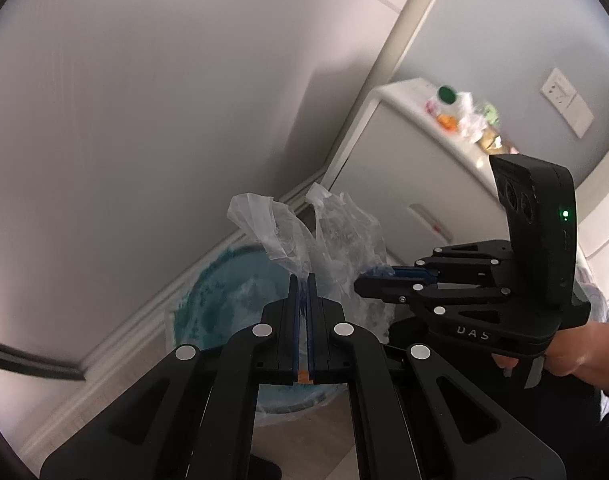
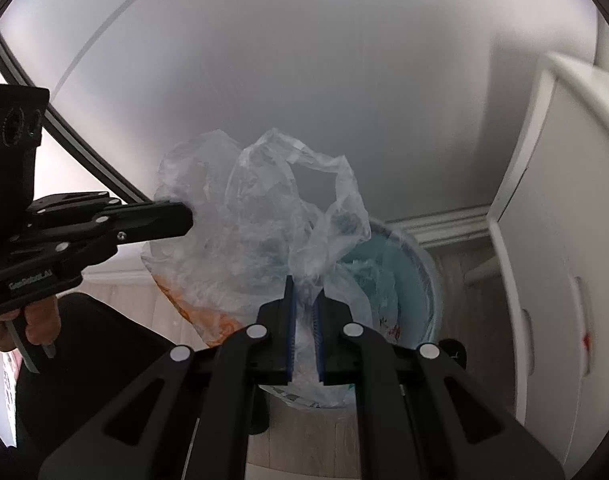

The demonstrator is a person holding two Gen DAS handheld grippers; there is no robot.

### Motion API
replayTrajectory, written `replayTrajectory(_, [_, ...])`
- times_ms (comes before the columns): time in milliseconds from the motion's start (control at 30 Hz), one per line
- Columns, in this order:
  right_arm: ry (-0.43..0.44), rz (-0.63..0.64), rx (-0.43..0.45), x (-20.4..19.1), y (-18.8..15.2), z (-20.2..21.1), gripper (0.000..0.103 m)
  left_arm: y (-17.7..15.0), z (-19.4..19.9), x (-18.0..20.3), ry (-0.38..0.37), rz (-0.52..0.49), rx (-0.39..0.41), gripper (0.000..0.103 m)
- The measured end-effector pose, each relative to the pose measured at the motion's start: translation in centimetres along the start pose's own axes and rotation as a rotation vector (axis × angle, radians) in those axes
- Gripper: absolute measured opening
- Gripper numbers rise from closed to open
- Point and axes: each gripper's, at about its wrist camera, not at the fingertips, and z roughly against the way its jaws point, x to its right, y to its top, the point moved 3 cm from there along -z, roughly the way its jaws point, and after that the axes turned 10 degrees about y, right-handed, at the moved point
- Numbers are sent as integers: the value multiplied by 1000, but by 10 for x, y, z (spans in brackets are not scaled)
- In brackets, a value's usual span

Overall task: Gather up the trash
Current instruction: 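Lift the clear bag with the right gripper over the teal wastebasket, then open the right gripper to drop the clear bag into the wastebasket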

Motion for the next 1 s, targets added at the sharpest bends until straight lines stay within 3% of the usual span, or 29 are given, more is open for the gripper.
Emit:
replayTrajectory(533, [-23,7,-237,44,-20,-112,10,-41,-121,-35,20,61,-229,1])
replayTrajectory(800, [-56,70,-327,50,-31,-141,10,-58,-166,-42,11,61,-325,1])
replayTrajectory(1000, [-63,139,-362,41,-31,-150,10,-66,-178,-43,14,59,-340,2])
